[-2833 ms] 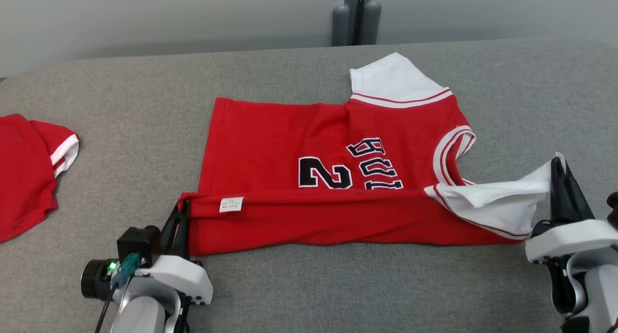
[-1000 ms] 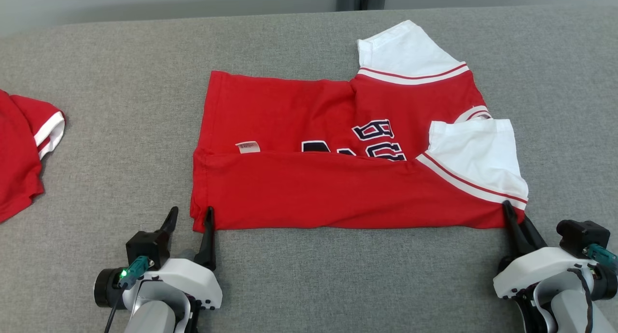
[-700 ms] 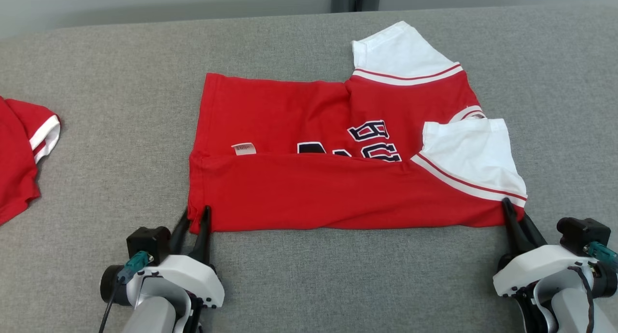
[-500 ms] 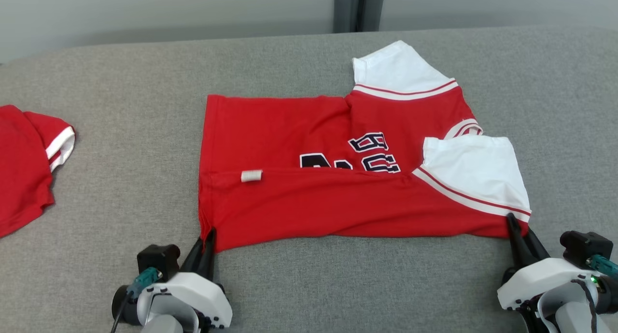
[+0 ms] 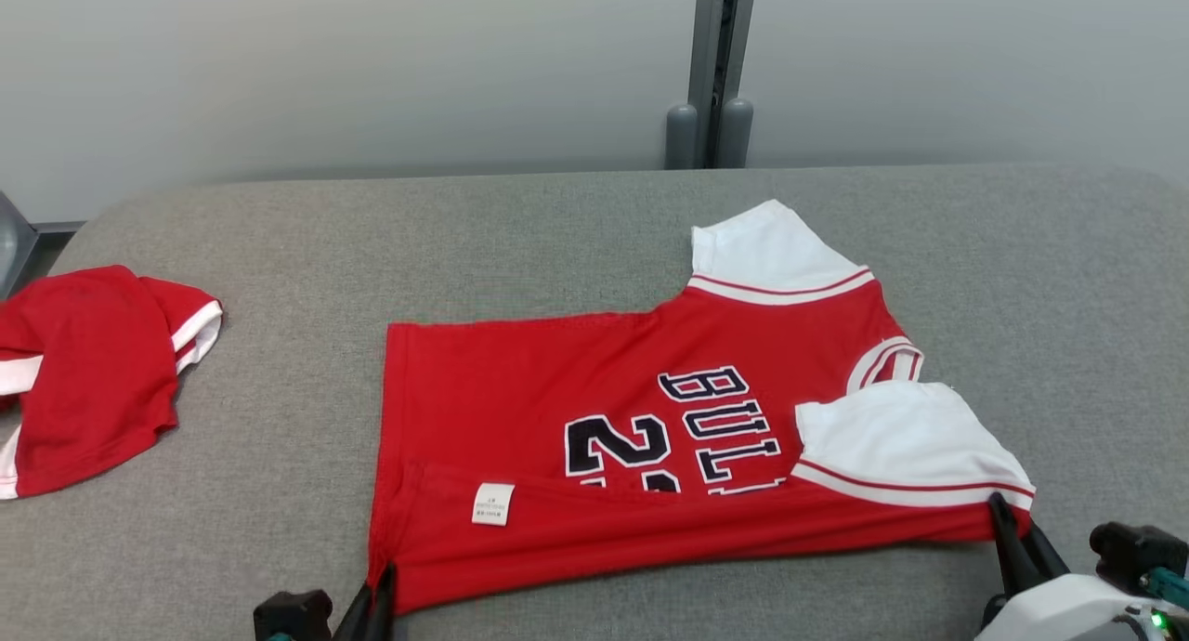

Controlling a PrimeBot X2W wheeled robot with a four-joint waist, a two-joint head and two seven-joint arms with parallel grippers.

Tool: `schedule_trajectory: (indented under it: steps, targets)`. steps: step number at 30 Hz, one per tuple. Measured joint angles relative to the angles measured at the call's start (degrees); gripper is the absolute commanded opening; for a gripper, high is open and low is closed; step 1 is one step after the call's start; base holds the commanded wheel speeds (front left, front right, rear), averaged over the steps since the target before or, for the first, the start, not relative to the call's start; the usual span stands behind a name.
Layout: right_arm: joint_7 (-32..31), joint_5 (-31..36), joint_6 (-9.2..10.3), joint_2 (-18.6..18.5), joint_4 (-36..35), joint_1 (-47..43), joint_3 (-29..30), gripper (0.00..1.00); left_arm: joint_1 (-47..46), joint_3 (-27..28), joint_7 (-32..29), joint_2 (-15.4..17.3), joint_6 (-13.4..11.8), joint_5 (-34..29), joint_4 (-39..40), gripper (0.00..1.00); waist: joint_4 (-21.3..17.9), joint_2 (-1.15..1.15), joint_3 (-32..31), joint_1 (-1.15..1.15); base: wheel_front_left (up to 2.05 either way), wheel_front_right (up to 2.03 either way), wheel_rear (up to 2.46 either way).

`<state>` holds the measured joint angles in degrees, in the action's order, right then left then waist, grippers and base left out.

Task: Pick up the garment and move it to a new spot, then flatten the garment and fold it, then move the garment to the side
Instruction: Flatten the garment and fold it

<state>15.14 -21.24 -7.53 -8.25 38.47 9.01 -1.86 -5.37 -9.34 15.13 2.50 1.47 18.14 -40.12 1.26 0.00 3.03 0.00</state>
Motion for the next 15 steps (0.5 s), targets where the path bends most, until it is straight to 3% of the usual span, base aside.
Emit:
schedule_trajectory:
  steps: [6, 7, 8, 9, 10, 15]
  targets:
    - [0.0, -1.1, 0.00, -0.6, 0.8, -1.6, -1.2, 0.00, 2.3, -0.7, 0.0, 0.0, 0.0, 0.4, -0.5, 0.00, 0.6, 0.00, -0.6, 0.00, 0.00, 0.00, 0.00]
    - [0.0, -1.1, 0.00, -0.7, 1.4, -1.6, -1.6, 0.00, 2.3, -0.9, 0.0, 0.0, 0.0, 0.5, -0.5, 0.28, 0.6, 0.00, -0.3, 0.00, 0.00, 0.00, 0.00]
    - [0.0, -1.1, 0.00, -0.8, 1.7, -1.5, -1.9, 0.16, 2.2, -1.1, 0.0, 0.0, 0.0, 0.7, -0.4, 0.67, 0.7, 0.00, 0.0, 0.00, 0.00, 0.00, 0.00]
    - [0.0, -1.1, 0.00, -0.7, 1.9, -1.2, -2.0, 0.63, 2.0, -1.4, 0.0, 0.1, 0.0, 0.7, -0.4, 1.00, 0.7, 0.00, 0.4, 0.00, 0.00, 0.00, 0.00]
    - [0.0, -1.1, 0.02, -0.7, 2.2, -0.6, -2.3, 1.00, 1.7, -1.7, 0.0, 0.1, -0.3, 0.8, -0.1, 1.00, 0.7, 0.00, 0.8, 0.00, 0.00, 0.00, 0.00]
    - [0.0, 0.4, 0.03, -1.0, 0.3, 2.3, -1.5, 1.00, -0.8, -1.7, 0.0, 0.2, -1.8, -0.2, 2.8, 1.00, 0.8, 0.00, 3.0, 0.00, 0.00, 0.00, 0.00]
